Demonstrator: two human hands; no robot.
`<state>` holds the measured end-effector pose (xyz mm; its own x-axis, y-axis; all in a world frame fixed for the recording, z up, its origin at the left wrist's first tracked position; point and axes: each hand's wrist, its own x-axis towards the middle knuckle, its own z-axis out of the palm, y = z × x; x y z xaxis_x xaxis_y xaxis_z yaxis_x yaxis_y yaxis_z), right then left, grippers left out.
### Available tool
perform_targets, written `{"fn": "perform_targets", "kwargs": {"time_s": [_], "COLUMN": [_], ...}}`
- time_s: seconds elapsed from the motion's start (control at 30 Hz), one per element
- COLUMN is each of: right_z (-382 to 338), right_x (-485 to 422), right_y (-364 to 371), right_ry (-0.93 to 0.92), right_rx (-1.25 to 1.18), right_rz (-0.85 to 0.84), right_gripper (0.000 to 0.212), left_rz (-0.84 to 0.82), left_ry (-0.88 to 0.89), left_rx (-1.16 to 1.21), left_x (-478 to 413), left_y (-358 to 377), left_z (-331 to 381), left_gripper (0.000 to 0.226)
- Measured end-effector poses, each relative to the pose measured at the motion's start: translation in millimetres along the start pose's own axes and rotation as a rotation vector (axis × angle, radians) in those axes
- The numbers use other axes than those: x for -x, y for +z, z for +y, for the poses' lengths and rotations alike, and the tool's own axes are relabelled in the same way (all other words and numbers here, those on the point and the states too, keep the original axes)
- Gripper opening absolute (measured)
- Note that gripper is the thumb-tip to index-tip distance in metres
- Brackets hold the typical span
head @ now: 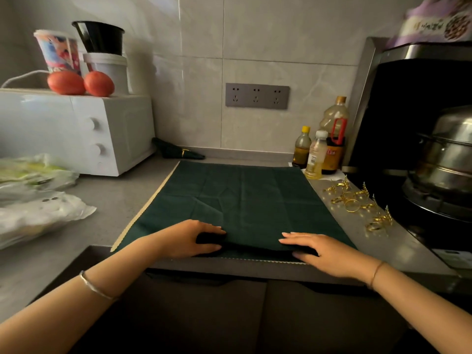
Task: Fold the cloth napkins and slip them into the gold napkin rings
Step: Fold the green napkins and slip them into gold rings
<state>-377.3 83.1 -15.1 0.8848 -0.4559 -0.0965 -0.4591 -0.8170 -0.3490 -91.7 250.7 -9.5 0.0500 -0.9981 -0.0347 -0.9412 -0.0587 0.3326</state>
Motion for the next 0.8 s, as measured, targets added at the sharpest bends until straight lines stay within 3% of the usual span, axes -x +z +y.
{"fn": "perform_targets", "kwargs": {"time_s": [0.1,0.2,0.27,0.37,0.47,0.57,0.67,0.8], "right_z": [6,7,6,-2,-5,-3,2,22], "right_x": [1,1,0,4,6,3,-18,-69], "right_y": [-13,-33,-47,-67,-88,-106,-119,-124], "right_ry": [0.050,0.100,0.139,0.211,0.299,0.272,0.224,0.216], "right_rx": [-0.040,-0.128,-0.155,-0.212,-0.253,-0.295,-0.345,-0.125], "right_rz": [-0.037,-0.038,-0.068,-0.196,-0.389,-0.479,-0.335,-0.064], "right_gripper": [0.034,0.019,0.022,0.033,0.027,0.026,0.026,0.020], "left_rz": [0.011,0.076,0.070,-0.126,-0.373,-0.508,-0.398,0.048], "left_ry": [0.002,-0.028,-0.108,-0.250,-0.426,-0.453,-0.394,-0.275], "left_rx": [-0.062,-0.055,-0.009,0.130,0.204,0.353,0.381,0.213], "left_x": [8,13,14,16,15,7,-9,-53], "left_y": [-15,-35,-49,-70,-88,-100,-113,-117], "left_z": [-13,-26,-31,-27,-22,-25,-38,-70], "left_gripper": [0.038,0.027,0.023,0.025,0.019,0.015,0.017,0.022]}}
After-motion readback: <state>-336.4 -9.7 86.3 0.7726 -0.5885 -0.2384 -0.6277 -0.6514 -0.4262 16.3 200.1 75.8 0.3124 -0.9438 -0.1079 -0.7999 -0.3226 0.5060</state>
